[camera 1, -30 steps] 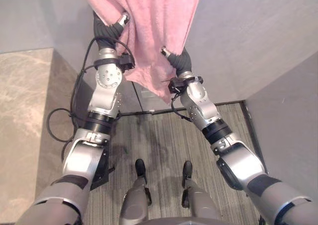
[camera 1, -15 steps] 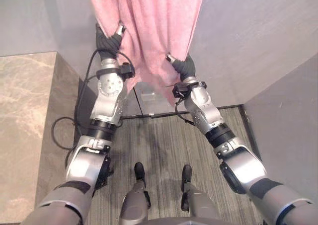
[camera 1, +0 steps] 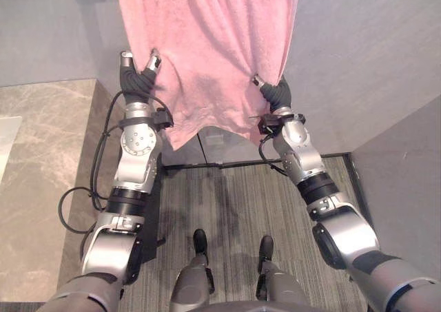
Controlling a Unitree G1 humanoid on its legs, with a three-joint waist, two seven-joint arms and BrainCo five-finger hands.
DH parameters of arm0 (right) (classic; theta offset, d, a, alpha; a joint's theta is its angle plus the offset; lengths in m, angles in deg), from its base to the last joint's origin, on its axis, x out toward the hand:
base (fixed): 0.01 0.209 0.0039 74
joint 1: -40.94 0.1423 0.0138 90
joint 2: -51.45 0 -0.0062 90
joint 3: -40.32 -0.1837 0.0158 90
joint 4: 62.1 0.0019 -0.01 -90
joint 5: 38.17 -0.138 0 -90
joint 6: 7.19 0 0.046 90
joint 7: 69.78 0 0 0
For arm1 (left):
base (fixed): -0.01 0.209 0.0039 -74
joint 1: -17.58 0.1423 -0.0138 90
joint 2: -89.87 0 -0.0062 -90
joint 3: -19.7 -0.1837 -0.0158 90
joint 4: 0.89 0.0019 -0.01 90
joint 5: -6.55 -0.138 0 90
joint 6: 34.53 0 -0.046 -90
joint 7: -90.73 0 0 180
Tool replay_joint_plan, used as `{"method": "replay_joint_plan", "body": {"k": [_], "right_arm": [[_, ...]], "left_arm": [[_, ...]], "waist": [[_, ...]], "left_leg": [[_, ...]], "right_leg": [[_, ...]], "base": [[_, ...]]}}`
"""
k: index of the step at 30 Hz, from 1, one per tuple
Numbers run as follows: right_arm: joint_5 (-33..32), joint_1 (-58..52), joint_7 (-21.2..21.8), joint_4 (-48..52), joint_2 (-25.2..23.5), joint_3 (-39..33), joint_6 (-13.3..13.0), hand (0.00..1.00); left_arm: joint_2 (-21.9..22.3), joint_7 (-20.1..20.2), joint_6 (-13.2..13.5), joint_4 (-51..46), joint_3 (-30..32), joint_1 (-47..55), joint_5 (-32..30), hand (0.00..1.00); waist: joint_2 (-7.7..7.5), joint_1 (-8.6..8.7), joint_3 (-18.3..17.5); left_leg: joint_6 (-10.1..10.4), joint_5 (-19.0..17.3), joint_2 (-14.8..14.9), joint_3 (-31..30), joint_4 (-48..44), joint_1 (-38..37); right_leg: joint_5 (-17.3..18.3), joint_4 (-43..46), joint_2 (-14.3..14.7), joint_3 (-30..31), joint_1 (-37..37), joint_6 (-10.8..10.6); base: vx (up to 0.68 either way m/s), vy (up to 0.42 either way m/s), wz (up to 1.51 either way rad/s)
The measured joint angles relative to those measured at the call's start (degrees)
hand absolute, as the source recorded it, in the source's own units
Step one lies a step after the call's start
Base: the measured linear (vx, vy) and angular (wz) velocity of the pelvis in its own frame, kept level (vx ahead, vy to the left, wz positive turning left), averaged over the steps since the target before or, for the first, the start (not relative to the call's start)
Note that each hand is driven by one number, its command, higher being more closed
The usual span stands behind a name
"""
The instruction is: Organize washtable
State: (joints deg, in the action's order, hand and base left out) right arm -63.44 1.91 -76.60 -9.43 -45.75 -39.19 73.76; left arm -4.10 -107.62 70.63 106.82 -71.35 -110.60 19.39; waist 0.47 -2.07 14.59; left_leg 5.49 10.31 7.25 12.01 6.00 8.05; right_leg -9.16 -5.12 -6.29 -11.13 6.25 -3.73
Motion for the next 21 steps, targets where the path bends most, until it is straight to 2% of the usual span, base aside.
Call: {"method": "replay_joint_plan", "body": {"k": [4,6,11,21], "right_arm": [[0.0,3.5,0.0,-4.8,0.1,-2.0,1.0,1.0],[-0.2,3.9,0.6,-5.9,1.2,-2.6,0.9,1.0],[-0.6,6.5,0.6,-9.1,1.2,-2.6,1.0,1.0],[-1.2,10.8,0.6,-13.2,1.2,-3.7,1.0,1.0]], "left_arm": [[-1.1,0.3,-0.2,5.6,0.3,-2.9,0.0,1.0],[-3.7,1.6,-0.3,9.3,1.2,-4.0,0.3,1.0],[-4.4,2.2,-0.3,10.3,1.2,-5.3,0.5,1.0],[-5.6,4.4,-2.1,20.0,1.3,-11.9,0.4,1.0]], "waist": [[0.04,-0.14,0.0],[0.03,-0.16,0.0],[0.02,-0.55,0.0],[-0.05,-1.19,0.0]], "left_leg": [[0.0,0.0,0.0,-0.4,0.0,-0.3],[0.0,0.0,0.0,-0.6,0.0,-0.1],[0.2,-0.1,0.0,-1.2,0.0,0.7],[-0.1,0.1,0.0,0.2,0.0,0.8]], "right_leg": [[0.1,0.0,0.1,-0.3,-0.5,0.0],[0.1,0.0,0.1,-0.6,-0.5,0.0],[0.1,0.0,0.1,-0.7,-0.1,0.0],[0.1,0.7,0.2,0.7,1.2,0.0]], "base": [[-0.01,-0.003,0.04],[-0.03,0.001,0.08],[-0.02,0.004,0.07],[0.01,-0.002,-0.06]]}}
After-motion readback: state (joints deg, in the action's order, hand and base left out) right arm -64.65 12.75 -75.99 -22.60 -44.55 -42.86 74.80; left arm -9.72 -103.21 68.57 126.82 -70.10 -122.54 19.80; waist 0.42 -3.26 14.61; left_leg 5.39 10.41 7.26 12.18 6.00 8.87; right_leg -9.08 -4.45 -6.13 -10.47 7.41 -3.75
